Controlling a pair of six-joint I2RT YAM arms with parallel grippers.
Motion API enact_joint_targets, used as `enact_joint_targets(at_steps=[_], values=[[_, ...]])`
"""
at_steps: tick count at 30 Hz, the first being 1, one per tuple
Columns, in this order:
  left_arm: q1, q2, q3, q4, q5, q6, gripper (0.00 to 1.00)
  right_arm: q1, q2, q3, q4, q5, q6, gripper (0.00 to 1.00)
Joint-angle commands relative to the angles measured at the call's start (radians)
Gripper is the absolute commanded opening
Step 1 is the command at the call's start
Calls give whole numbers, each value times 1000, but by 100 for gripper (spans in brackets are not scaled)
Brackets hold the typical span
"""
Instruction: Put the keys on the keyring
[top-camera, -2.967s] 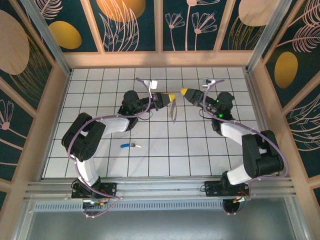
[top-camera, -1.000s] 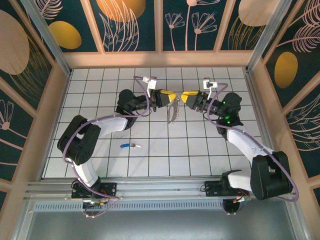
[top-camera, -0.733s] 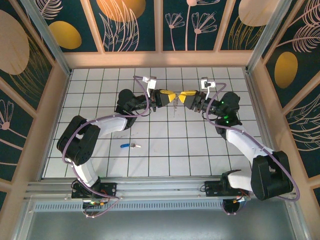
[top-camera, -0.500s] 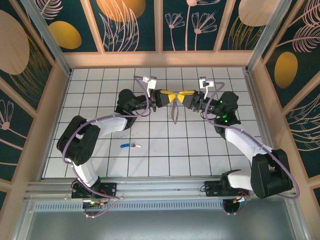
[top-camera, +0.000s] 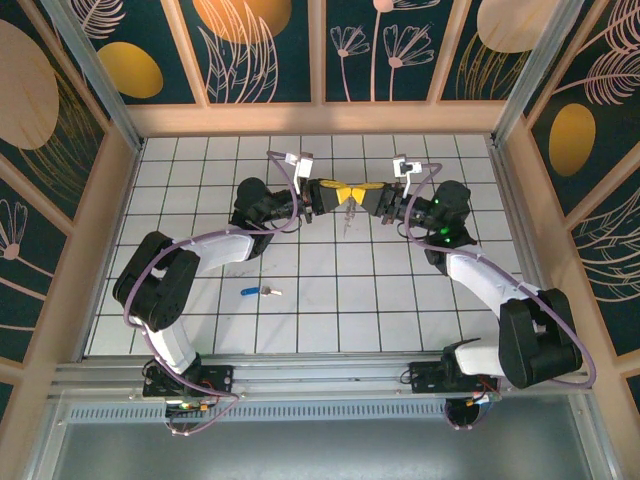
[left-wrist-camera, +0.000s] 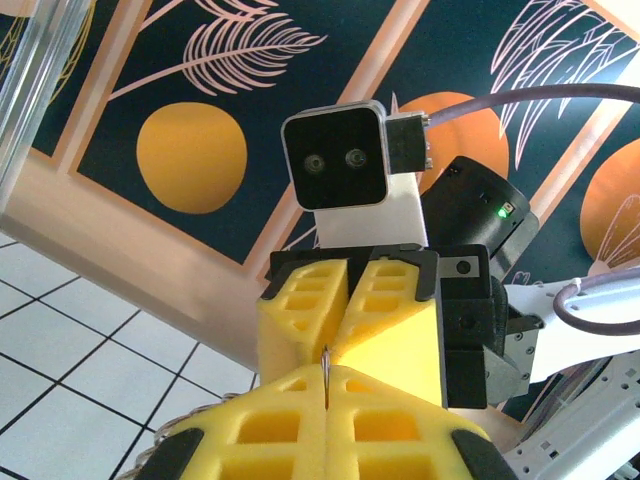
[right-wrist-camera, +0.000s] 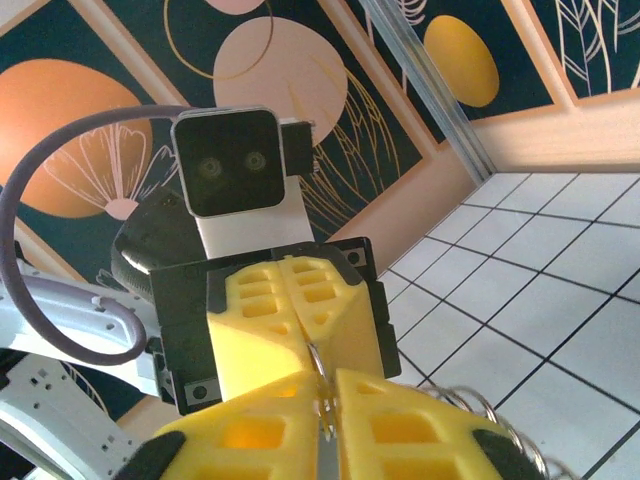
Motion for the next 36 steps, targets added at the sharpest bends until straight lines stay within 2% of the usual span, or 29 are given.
enact_joint_targets(at_steps=[1,2,5,10,13,19,25,31,36], values=[[-4,-34,25,37,26,-12,0,5,10,38,39,11,-9,4],[-4,-34,24,34,24,-12,0,6,11,39,38,13,-9,0],[-4,-34,34,8,7,-19,0,5,14,41,39,35,-3,0],[-4,-46,17,32,-95,-73,23,-5,35,45,81,86,54,0],[-4,-78,-11,121,-193,-143,29,-7,54,48,135,104,103,0],[-7,-97,-89,217,-370,-242,33,-8,87,47,253,171,200,0],[-13,-82,-98,219,-464,-294,35,-3,137,59,390,253,326,0],[-20,-25,-68,235,-485,-331,36,16,170,76,471,359,433,0],[-26,15,-34,240,-486,-349,36,41,188,101,494,395,463,0]])
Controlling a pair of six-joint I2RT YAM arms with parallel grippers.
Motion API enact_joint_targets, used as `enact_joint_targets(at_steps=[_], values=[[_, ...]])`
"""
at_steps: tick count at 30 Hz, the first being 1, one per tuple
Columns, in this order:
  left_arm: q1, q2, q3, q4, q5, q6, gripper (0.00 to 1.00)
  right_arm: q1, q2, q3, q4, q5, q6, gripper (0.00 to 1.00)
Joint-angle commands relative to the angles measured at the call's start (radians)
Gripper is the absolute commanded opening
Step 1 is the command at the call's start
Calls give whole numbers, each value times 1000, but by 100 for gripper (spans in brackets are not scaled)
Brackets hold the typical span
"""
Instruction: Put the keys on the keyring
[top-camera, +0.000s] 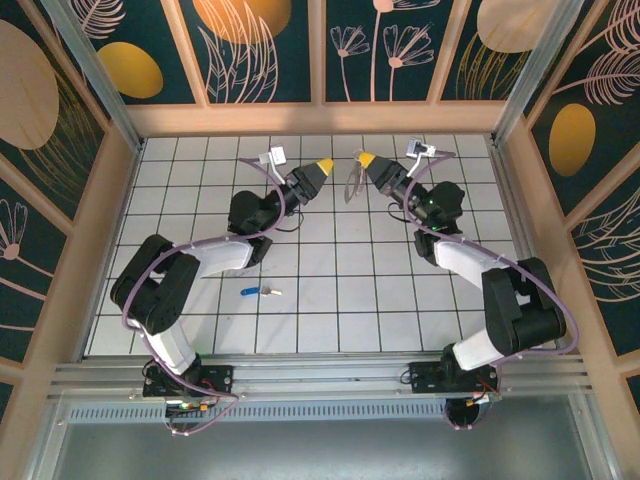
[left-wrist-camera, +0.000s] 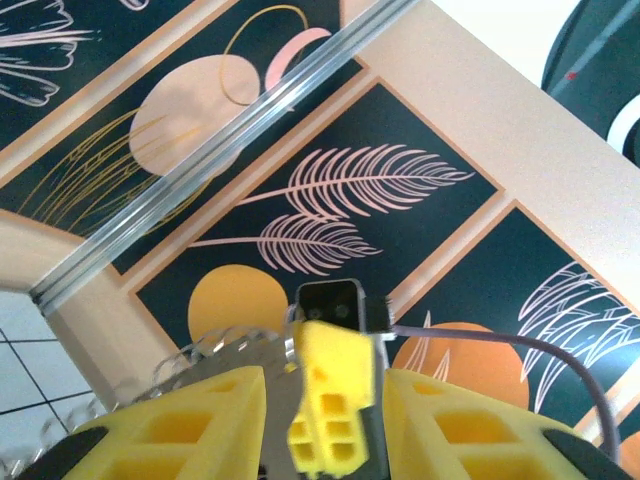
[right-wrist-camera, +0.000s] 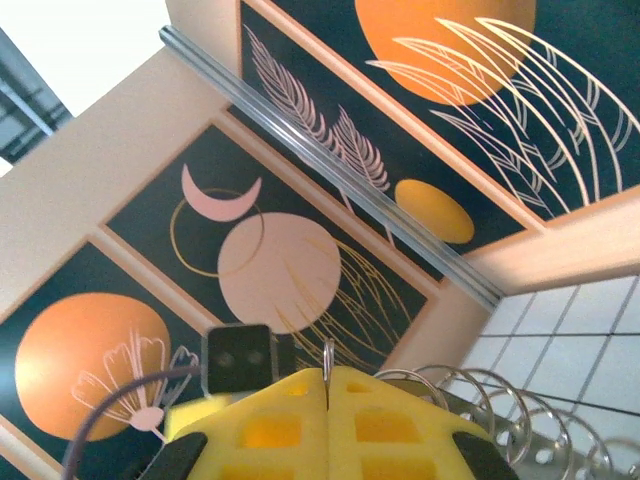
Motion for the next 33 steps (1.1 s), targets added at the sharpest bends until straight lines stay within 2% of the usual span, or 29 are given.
enact_joint_targets(at_steps=[1,33], values=[[-11,28,45,53,-15,-31,36,25,9,57,106,57,48,0],[-12,70,123,34,-46,7,38,98,58,82,89,57,44,0]])
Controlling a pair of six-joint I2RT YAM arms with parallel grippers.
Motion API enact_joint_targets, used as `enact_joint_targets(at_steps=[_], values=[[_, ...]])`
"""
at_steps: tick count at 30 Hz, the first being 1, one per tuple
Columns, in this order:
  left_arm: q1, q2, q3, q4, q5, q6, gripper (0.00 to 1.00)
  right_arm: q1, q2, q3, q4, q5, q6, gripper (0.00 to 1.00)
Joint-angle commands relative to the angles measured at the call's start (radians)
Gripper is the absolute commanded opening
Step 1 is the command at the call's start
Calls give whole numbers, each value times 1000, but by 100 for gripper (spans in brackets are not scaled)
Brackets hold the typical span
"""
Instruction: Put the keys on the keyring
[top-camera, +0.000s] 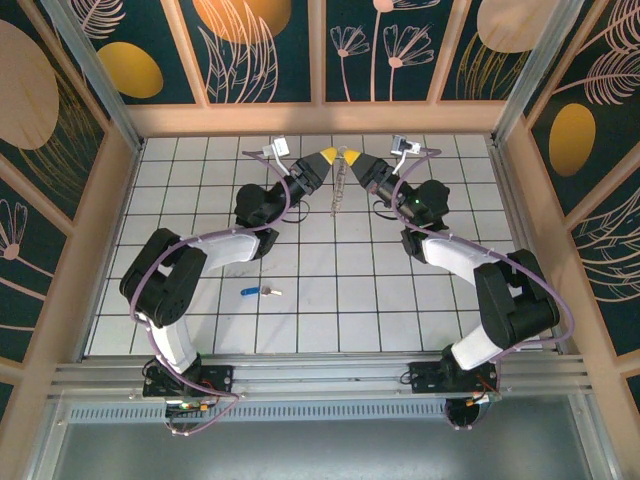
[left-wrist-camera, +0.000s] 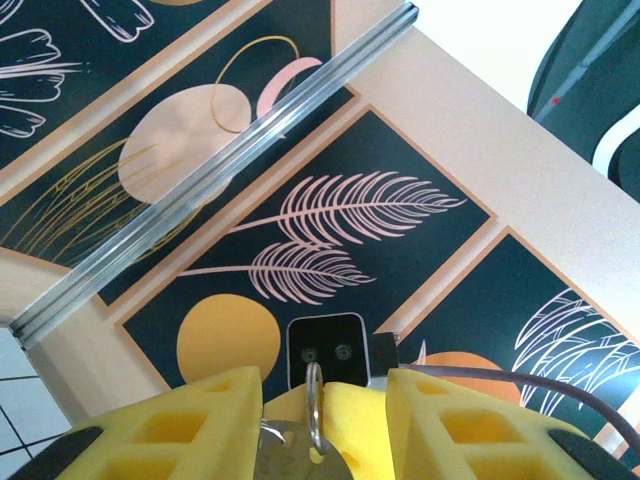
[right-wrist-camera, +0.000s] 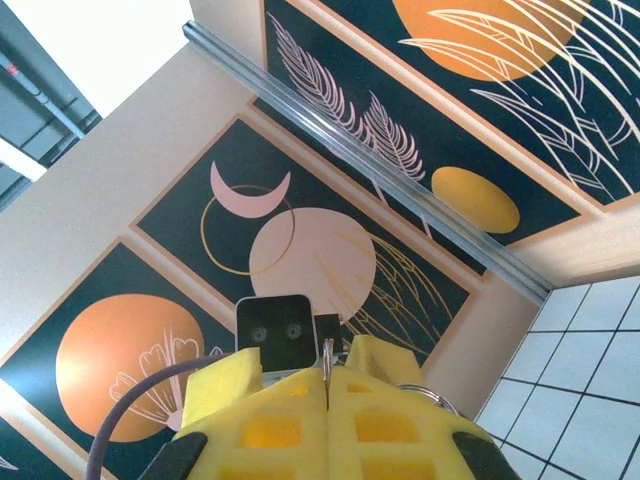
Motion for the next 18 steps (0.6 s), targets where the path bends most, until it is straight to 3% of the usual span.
enact_joint_targets(at_steps=[1,12,18], values=[[-6,19,29,26,-8,19,38,12,9,32,65,7,4,0],[-6,33,40,26,-3,18,37,22,25,40,59,4,0,0],[-6,40,42,35,0,13,29,21,27,37,56,3,-4,0]])
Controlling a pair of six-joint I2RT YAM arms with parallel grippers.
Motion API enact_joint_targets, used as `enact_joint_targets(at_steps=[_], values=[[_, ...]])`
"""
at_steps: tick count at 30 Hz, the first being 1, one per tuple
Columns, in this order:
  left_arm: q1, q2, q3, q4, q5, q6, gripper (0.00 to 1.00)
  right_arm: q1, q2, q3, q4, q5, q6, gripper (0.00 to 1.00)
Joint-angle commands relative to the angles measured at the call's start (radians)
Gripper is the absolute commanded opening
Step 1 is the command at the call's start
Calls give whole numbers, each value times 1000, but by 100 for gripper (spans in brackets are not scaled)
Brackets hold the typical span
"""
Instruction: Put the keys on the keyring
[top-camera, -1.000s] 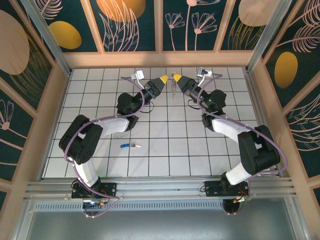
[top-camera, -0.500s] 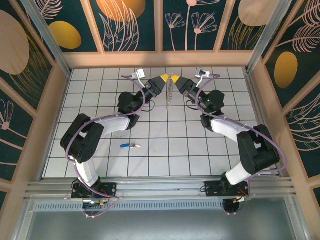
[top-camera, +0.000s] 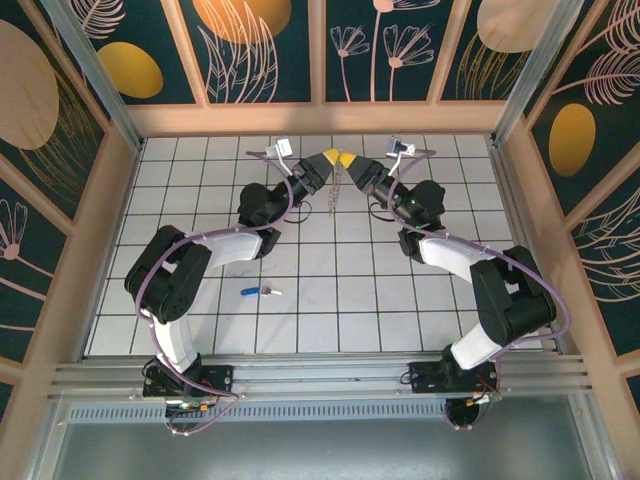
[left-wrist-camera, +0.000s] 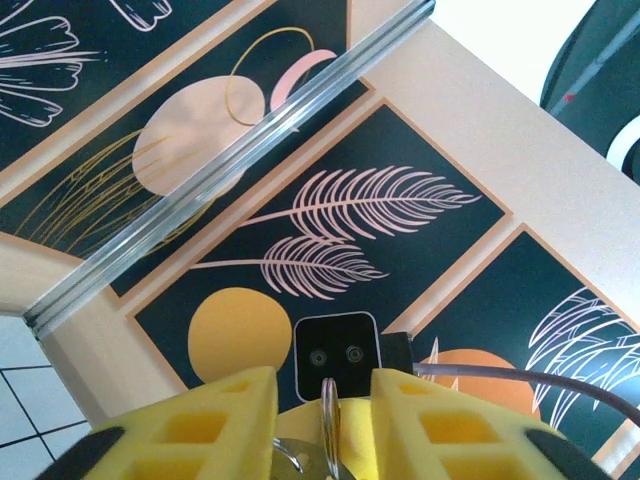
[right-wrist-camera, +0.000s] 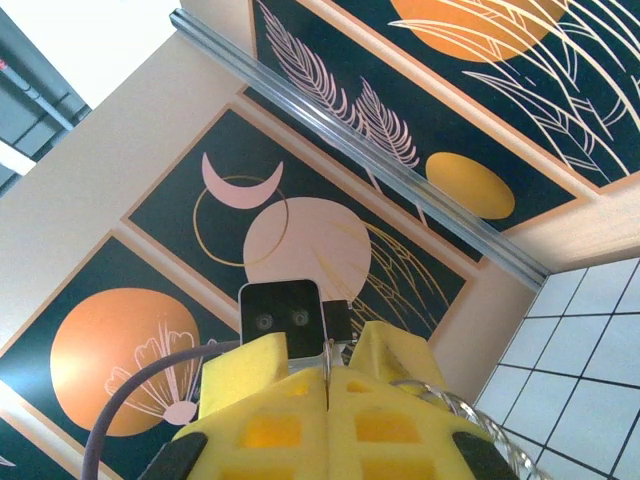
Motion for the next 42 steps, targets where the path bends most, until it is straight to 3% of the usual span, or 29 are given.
enact_joint_targets(at_steps=[1,10,12,15,19,23,29,34,42], values=[[-7,10,27,40,0,11,26,8,3,36,56,4,-3,0],[-8,22,21,66,-1,0,8,8,2,37,50,2,-10,0],[-8,23,19,68,-1,-2,0,8,2,41,44,-2,-13,0],[-7,24,18,66,2,0,0,1,-6,42,24,-7,-22,0],[-7,16,12,48,8,24,0,-42,-50,20,-36,-4,-40,31],[-7,8,18,8,26,63,0,-91,-105,37,-226,-20,-123,52],[-7,17,36,-26,59,93,0,-133,-159,112,-567,17,-349,66],[-6,18,72,-111,114,154,0,-187,-142,160,-720,-10,-450,72],[-6,7,167,-340,219,308,0,-300,-78,57,-517,-118,-220,76]])
